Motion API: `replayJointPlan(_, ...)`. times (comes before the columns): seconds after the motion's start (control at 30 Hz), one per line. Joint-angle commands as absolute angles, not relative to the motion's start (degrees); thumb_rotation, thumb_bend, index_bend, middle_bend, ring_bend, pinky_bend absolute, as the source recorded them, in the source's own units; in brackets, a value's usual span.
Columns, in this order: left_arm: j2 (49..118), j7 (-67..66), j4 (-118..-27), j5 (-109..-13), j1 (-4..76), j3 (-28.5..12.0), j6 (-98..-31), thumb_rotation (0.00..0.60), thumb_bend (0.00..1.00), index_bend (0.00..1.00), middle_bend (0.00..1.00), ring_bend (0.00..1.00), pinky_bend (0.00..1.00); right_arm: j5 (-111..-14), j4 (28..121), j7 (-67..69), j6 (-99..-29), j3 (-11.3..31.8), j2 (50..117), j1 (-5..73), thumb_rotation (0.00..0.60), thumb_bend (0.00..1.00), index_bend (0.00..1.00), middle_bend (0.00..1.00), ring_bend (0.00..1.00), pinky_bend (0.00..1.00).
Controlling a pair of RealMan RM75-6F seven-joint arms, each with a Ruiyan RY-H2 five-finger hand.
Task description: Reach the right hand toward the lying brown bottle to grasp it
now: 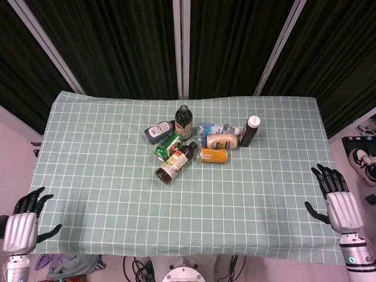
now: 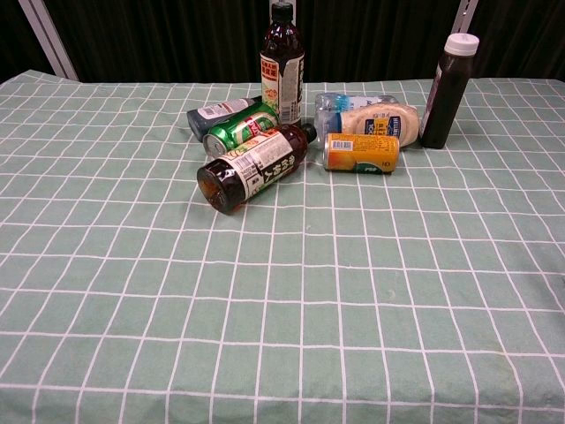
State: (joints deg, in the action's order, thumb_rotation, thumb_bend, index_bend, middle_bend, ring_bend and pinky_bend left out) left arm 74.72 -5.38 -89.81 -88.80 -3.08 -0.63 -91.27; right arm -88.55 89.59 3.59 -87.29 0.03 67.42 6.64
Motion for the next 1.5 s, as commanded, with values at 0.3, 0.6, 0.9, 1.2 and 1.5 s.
replayJointPlan(0.3,74.8,-5.4,-89.8,-89.0,-2.5,-0.4,-90.8,0.6,0.0,0.25,0.11,0.11,0.16,-91.5,89.7,4.1,-86.3,0.1,67.6,7.6,0.6,0.21,0.0,0.0,0.0,0.0)
replayJointPlan(0.6,75.0,-5.2,-89.9,-90.1,-3.5,0.3,-92.8,0.6,0.0,0.25,0.11,0.11,0.16,-99.1,96.1,-3.3,-67.9,4.5,68.7,24.5,0.6,0.17,0.0,0.04,0.0,0.0)
replayJointPlan(0.9,75.1,-3.2,-88.6,-88.8,-6.1,1.2,-95.1,0.6,0.0,0.25,0.11,0.11,0.16,-88.5,90.9,-19.3,-40.8,14.3,83.5,47.0,0.6,0.01,0.0,0.06,0.0,0.0)
replayJointPlan(1.2,75.5,-0.1,-86.0,-86.9,-7.8,1.2,-95.6,0.6,0.0,0.25,0.11,0.11,0.16,-80.3,72.3,-31.8,-34.6,17.2,100.3,59.8,0.6,0.0,0.0,0.05,0.0,0.0)
replayJointPlan(1.5,76.1,2.4,-83.6,-85.8,-8.9,1.2,-95.5,0.6,0.0,0.25,0.11,0.11,0.16,-75.9,63.1,-33.7,-32.4,16.0,106.7,65.0,0.6,0.01,0.0,0.06,0.0,0.0)
